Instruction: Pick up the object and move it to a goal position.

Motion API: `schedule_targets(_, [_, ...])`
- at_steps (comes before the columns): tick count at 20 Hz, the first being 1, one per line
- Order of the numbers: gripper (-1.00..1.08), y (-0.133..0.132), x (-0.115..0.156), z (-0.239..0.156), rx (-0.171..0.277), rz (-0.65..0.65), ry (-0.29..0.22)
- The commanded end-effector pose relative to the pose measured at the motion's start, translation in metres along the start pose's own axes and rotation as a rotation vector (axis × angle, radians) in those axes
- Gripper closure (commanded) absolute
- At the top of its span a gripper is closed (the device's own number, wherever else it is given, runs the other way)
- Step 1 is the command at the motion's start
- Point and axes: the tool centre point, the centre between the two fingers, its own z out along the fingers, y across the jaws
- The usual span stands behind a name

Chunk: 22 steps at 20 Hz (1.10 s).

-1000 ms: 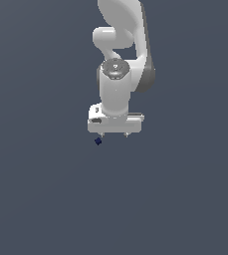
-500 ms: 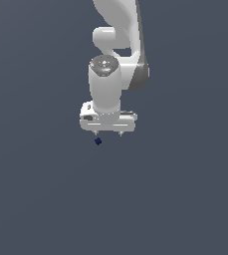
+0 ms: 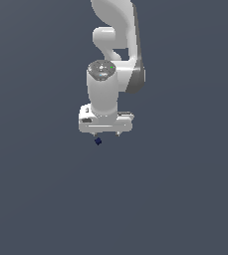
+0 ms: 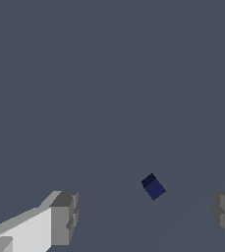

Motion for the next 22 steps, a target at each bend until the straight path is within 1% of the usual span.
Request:
schedule_targets(1, [-0.92,0.004,-0.003,0.007,-0.002,-0.038,0.0])
schedule_targets(6, [-0.92,0.015,-0.011,0.024,-0.007,-0.14,0.001])
schedule_targets(14, [-0.92,0.032,-0.028,0.056,-0.011,-0.342,0.005])
schedule_targets(22, [-0.92,0.044,-0.045,0.082,-0.009,-0.526,0.011])
